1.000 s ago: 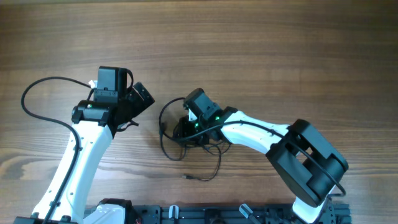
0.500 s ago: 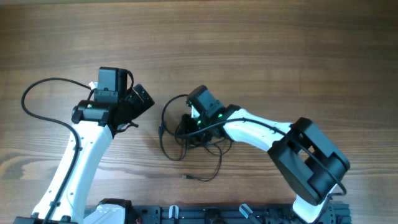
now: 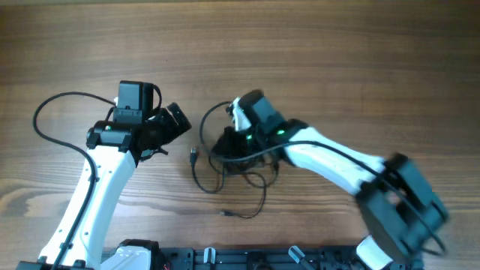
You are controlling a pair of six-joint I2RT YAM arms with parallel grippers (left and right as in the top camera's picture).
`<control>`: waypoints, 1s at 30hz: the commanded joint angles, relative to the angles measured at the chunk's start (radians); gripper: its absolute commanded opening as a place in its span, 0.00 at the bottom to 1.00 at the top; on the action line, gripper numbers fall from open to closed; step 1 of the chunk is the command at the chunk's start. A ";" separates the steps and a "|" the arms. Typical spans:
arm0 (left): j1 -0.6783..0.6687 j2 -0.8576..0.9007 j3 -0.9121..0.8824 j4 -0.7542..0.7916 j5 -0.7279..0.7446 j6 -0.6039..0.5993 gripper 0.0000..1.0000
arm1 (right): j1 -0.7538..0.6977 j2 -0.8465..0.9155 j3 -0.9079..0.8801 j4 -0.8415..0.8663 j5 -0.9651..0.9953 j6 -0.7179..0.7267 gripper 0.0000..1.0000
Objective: Untangle cables
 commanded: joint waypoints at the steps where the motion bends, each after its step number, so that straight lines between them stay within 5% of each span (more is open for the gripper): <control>1: 0.002 0.002 0.003 0.003 0.222 0.156 1.00 | -0.061 -0.225 0.004 0.022 -0.047 -0.110 0.05; 12: -0.185 0.140 0.003 0.046 0.261 0.154 0.99 | -0.094 -0.400 0.004 0.074 -0.054 -0.135 0.05; 13: -0.207 0.161 0.003 0.060 0.253 0.154 0.82 | -0.094 -0.400 0.004 0.087 -0.060 -0.137 0.05; 15: -0.254 0.227 0.003 0.095 0.183 0.142 0.29 | -0.105 -0.402 0.006 0.139 -0.093 -0.163 0.05; 17: -0.280 0.298 0.003 0.095 0.085 0.116 0.06 | -0.155 -0.417 0.018 0.149 -0.096 -0.161 0.05; 24: -0.166 0.414 0.003 -0.013 -0.304 -0.066 0.04 | -0.539 -0.536 0.029 -0.017 -0.018 -0.163 0.05; 27: -0.008 0.380 0.006 -0.006 -0.251 -0.094 0.04 | -0.743 -0.571 0.029 -0.250 0.139 -0.192 0.05; 30: 0.133 0.322 0.006 0.055 -0.028 -0.041 0.04 | -0.845 -0.570 0.027 -0.433 0.247 -0.233 0.05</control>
